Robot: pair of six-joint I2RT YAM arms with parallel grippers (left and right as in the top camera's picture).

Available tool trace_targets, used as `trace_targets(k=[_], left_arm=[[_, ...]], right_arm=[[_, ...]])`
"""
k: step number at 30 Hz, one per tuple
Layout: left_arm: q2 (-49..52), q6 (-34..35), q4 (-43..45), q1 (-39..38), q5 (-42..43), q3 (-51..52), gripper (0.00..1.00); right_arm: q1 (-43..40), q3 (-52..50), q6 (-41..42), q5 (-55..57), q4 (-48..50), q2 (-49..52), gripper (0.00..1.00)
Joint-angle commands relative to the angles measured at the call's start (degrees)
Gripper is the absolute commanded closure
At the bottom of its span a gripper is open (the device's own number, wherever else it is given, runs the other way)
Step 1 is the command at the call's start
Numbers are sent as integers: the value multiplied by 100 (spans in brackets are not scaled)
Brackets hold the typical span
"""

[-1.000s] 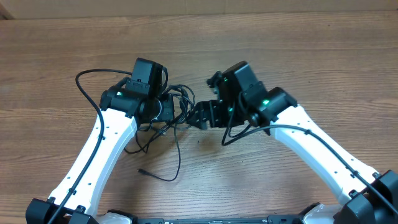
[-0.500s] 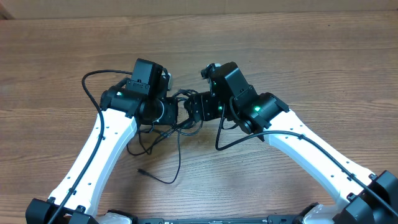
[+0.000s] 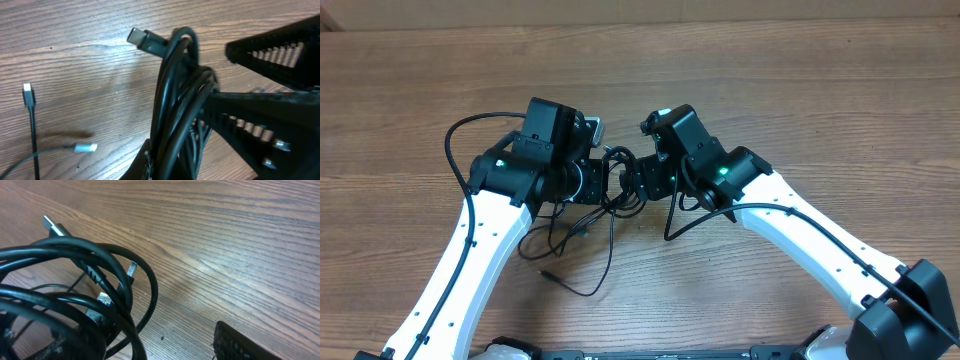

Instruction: Untangle cables

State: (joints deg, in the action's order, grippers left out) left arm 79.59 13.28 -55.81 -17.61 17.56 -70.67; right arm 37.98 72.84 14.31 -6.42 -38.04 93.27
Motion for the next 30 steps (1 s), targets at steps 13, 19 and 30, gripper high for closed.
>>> trace_targets(k=[13, 19, 30], left_arm=[[-184, -603, -181, 0, 848, -111, 96], [-184, -400, -107, 184, 251, -111, 96], [-181, 656, 374, 785, -428, -111, 96]], right_arm=[[-17, -13, -1930, -1453, 284, 61, 89], [-85, -13, -2293, -2367, -393, 61, 96], [-387, -13, -3423, -4293, -1679, 61, 96]])
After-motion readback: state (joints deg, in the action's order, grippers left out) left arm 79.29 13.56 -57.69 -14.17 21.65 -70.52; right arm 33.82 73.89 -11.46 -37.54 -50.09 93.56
